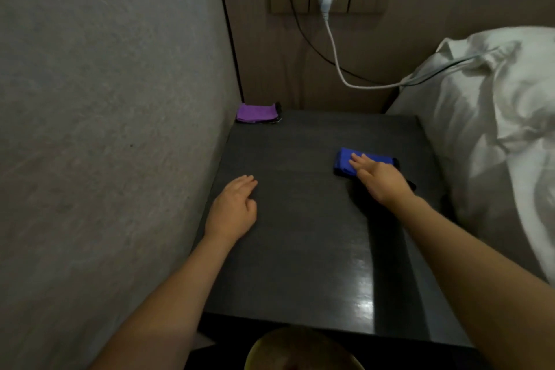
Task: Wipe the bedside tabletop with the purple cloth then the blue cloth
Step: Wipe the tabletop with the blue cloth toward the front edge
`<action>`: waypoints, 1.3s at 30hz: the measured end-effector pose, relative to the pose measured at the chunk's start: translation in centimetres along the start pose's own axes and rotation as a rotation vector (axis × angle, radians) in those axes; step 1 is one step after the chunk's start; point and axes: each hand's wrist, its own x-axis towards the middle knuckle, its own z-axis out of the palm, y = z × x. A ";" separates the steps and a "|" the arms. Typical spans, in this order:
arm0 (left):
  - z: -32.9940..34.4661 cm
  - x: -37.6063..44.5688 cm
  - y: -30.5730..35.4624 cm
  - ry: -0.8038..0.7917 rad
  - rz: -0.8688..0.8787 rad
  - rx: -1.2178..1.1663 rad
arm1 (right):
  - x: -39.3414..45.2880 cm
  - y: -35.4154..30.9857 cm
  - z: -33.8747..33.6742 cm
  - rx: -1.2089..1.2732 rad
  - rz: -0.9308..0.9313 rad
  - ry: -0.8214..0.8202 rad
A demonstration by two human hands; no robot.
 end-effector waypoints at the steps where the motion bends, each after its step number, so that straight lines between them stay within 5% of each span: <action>1: 0.0 0.0 0.0 -0.007 0.000 0.011 | -0.3 1.0 -0.4 0.009 0.025 0.006; 10: 0.0 -0.3 0.4 -0.029 0.001 0.063 | -3.6 6.7 -2.9 0.030 0.165 0.070; 20: 0.0 -1.4 0.9 -0.019 -0.035 0.053 | -5.6 4.8 -0.8 -0.038 0.222 0.108; 39: -0.6 -3.6 1.1 0.002 -0.036 -0.006 | 1.0 -12.1 4.9 -0.115 -0.079 -0.075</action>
